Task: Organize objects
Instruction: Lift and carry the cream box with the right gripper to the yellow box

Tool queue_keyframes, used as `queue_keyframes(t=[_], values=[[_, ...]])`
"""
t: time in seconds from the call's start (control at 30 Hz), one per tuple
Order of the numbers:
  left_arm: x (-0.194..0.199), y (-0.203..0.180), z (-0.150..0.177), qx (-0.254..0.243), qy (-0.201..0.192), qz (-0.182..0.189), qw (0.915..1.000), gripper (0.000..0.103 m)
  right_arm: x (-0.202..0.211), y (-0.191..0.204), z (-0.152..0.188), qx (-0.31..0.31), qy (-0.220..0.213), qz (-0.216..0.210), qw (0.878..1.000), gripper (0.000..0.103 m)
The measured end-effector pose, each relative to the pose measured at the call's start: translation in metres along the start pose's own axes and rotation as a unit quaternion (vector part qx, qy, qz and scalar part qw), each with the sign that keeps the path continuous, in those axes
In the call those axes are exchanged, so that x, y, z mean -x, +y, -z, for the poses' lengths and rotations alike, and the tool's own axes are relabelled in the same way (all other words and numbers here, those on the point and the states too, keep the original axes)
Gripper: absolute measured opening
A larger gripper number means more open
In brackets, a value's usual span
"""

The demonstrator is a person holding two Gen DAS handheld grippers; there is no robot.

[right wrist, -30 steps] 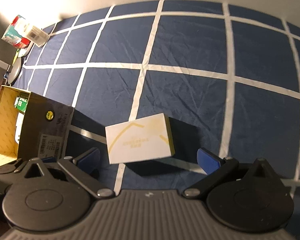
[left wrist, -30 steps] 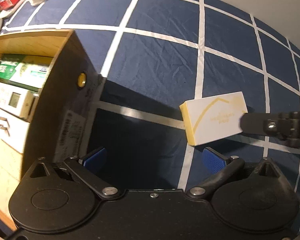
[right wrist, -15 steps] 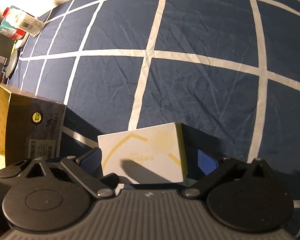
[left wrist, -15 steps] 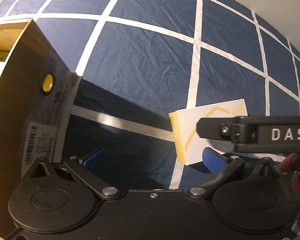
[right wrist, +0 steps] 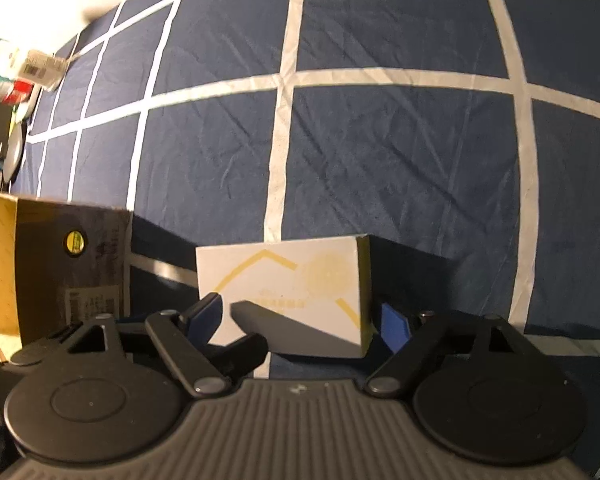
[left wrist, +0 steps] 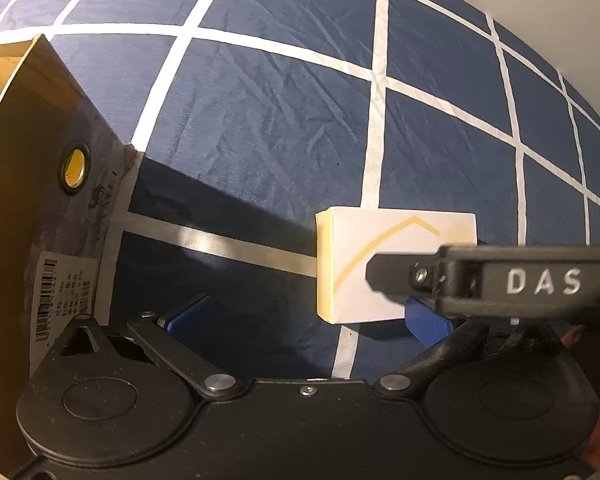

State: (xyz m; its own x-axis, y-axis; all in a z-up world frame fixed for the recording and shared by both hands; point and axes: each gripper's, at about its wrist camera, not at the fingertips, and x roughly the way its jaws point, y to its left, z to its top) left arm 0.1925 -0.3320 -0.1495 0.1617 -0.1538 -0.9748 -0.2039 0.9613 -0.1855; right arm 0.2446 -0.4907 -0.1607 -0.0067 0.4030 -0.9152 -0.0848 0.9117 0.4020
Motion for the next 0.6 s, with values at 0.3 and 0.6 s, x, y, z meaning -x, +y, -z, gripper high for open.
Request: queue_keyframes(t=[0.3,0.6], values=[[-0.008,0.002,-0.009,-0.01,0.009,0.038,0.9992,0.102,-0.003,0.005,-0.004,0.012,-0.017,0.006,1.0,0.082],[-0.012,-0.001,-0.014,-0.01,0.018,0.073,0.9971,0.091,-0.007,0.005,-0.003,0.019,-0.015,0.008,1.0,0.082]])
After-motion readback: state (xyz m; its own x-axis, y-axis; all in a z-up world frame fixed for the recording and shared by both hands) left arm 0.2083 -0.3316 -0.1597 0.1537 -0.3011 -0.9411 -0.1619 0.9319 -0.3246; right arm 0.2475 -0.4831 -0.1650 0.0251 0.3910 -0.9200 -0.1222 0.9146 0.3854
